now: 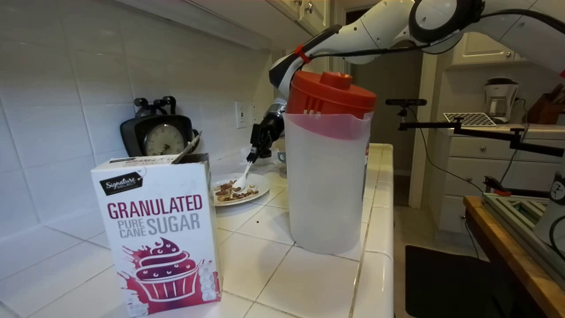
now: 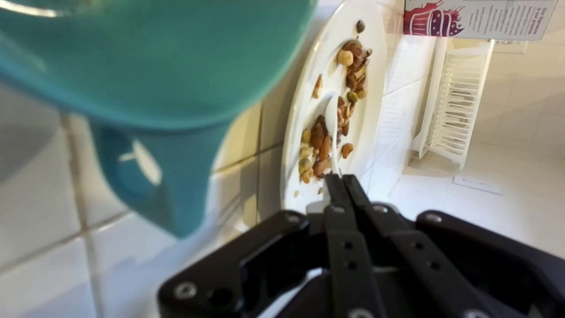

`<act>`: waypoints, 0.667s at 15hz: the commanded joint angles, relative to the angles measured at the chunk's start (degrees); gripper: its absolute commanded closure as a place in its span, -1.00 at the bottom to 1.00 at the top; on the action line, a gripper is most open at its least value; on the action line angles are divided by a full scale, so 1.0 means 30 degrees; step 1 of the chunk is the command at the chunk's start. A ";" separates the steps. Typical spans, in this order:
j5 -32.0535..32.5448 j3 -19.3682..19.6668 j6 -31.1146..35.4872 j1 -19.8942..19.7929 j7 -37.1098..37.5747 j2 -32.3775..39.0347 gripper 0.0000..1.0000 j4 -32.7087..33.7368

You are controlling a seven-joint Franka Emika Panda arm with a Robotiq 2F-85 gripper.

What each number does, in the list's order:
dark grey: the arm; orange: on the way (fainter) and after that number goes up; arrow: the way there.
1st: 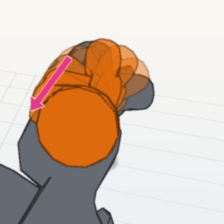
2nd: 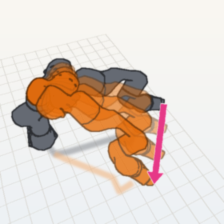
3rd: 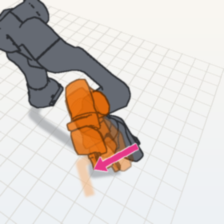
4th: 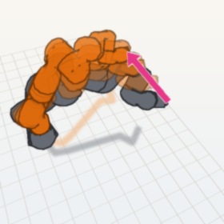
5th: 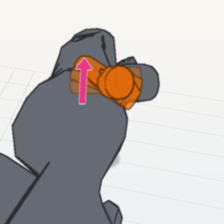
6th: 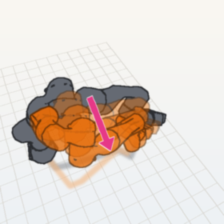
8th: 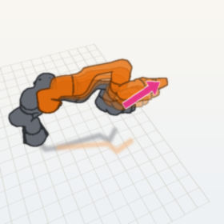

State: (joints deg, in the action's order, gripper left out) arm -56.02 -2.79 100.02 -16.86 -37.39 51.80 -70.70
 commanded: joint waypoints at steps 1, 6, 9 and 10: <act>-0.0615 -0.0368 -0.0363 -0.0499 -0.0039 0.0113 0.99 0.0291; -0.0971 -0.0450 -0.0609 -0.0617 -0.0148 0.0293 0.99 0.0356; -0.0960 -0.0763 -0.1503 -0.0623 -0.0360 0.0781 0.99 0.0843; -0.0989 -0.0870 -0.1866 -0.0653 -0.0410 0.0967 0.99 0.1020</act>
State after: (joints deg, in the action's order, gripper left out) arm -57.48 -4.00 98.04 -17.76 -37.53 52.25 -70.67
